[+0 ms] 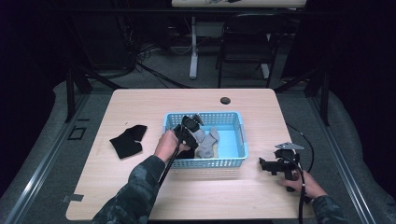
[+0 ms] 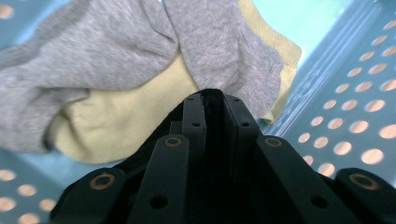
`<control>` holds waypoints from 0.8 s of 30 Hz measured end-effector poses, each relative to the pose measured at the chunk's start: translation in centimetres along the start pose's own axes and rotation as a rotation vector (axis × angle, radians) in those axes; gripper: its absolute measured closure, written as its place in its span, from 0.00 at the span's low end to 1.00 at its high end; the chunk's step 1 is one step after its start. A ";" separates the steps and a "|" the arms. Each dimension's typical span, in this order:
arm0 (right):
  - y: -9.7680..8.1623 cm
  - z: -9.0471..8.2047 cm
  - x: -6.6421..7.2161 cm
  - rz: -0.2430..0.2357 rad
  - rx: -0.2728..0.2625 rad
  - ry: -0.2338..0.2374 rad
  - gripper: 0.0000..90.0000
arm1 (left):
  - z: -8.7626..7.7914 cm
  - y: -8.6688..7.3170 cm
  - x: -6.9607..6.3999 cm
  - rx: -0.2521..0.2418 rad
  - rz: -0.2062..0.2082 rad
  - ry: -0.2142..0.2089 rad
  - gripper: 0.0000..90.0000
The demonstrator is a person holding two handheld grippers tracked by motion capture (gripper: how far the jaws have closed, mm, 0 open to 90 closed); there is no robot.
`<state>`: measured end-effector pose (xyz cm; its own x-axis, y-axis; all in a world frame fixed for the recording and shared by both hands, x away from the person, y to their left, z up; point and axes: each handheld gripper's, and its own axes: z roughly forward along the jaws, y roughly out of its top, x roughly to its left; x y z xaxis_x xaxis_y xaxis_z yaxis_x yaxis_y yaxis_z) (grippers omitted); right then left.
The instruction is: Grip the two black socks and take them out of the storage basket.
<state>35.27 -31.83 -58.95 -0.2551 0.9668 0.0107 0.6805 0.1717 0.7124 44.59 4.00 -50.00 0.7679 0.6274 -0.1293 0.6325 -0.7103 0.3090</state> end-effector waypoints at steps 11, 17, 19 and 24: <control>0.0 0.0 0.0 0.000 0.000 0.000 0.00 | -4.0 -0.4 0.0 -0.103 0.013 0.046 0.90; 0.0 0.0 0.0 -0.001 0.000 0.001 0.00 | -5.3 -0.5 -0.1 -0.123 0.027 0.055 0.90; 0.0 0.0 0.0 -0.003 0.002 -0.003 0.00 | -5.8 -0.5 0.0 -0.131 0.027 0.060 0.90; 0.0 0.0 0.0 -0.002 0.000 0.002 0.00 | -7.0 -0.6 0.2 -0.161 0.036 0.070 0.90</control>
<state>35.28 -31.86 -58.95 -0.2583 0.9660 0.0107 0.6798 0.1739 0.7125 43.61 6.76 -43.61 0.7775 0.6267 -0.0514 0.5754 -0.6761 0.4601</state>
